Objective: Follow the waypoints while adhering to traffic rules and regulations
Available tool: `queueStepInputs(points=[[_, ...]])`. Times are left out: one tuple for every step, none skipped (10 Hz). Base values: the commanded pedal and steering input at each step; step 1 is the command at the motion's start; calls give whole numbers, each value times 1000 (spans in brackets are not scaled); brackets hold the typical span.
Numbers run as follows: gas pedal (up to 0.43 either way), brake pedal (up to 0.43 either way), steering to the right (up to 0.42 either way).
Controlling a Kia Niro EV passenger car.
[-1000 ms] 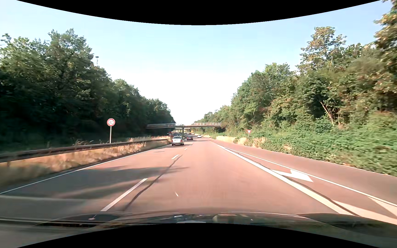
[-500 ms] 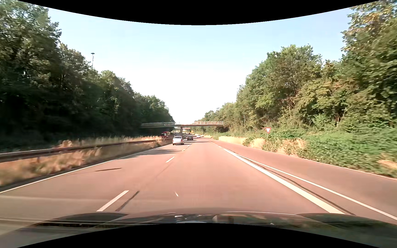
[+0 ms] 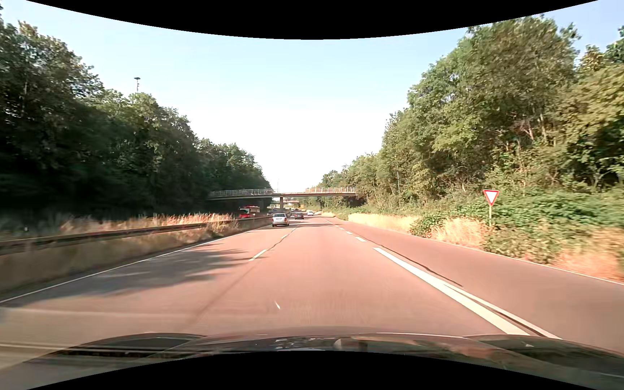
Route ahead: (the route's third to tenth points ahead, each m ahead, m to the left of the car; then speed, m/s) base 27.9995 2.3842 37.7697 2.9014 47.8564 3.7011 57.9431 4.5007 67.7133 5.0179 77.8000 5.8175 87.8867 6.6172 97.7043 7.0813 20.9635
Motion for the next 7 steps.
queueStepInputs(points=[[98,0,-2],[98,0,-2],[98,0,-2],[98,0,-2],[98,0,-3],[98,0,-4],[98,0,-5]])
